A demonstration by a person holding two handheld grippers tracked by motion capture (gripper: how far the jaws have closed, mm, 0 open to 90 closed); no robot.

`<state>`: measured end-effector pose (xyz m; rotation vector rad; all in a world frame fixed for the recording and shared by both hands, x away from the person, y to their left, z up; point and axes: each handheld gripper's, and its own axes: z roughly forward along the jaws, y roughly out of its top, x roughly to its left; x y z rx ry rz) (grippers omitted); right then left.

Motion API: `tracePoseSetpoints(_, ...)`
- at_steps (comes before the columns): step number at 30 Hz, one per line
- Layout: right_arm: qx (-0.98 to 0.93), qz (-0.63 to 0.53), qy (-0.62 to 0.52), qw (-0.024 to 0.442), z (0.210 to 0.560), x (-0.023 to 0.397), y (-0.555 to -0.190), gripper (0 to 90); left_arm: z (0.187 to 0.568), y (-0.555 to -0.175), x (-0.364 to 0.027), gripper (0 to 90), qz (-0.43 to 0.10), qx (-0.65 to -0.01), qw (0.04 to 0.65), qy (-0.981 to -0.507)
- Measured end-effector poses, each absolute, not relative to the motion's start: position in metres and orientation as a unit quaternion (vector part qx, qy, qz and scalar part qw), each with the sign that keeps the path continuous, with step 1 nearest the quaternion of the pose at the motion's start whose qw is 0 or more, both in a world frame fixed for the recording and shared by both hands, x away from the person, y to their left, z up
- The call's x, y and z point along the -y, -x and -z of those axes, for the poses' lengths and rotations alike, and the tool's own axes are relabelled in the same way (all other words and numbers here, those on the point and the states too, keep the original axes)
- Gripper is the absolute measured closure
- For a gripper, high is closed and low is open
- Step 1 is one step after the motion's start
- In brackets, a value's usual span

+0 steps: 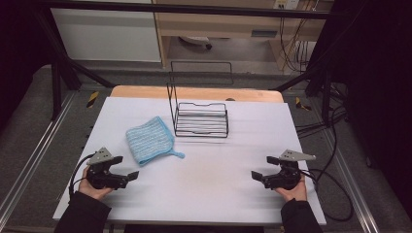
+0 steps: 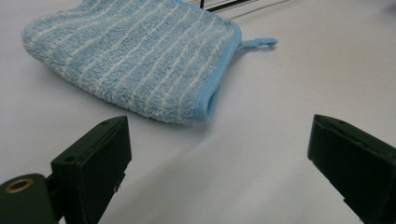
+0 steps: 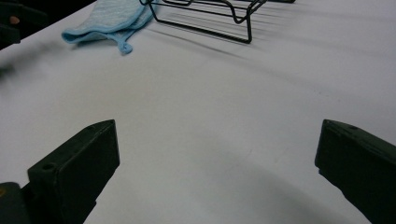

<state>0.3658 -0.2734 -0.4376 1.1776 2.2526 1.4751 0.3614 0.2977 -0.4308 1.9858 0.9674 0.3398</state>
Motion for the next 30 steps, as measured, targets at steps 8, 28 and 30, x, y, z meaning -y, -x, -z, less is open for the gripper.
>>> tracePoseSetpoints(8,-0.763,-0.498,-0.399,0.101,0.438,0.273,-0.366,0.6,0.428,-0.362,-0.296,6.0,-0.138,-0.391,0.437,-0.798)
tracePoseSetpoints(28,-0.764,-0.496,-0.400,0.102,0.437,0.272,-0.365,0.6,0.413,-0.372,-0.284,6.4,-0.142,-0.391,0.425,-0.804)
tracePoseSetpoints(30,-0.765,-0.496,-0.398,0.103,0.437,0.272,-0.365,0.6,0.412,-0.373,-0.284,6.4,-0.143,-0.390,0.425,-0.804)
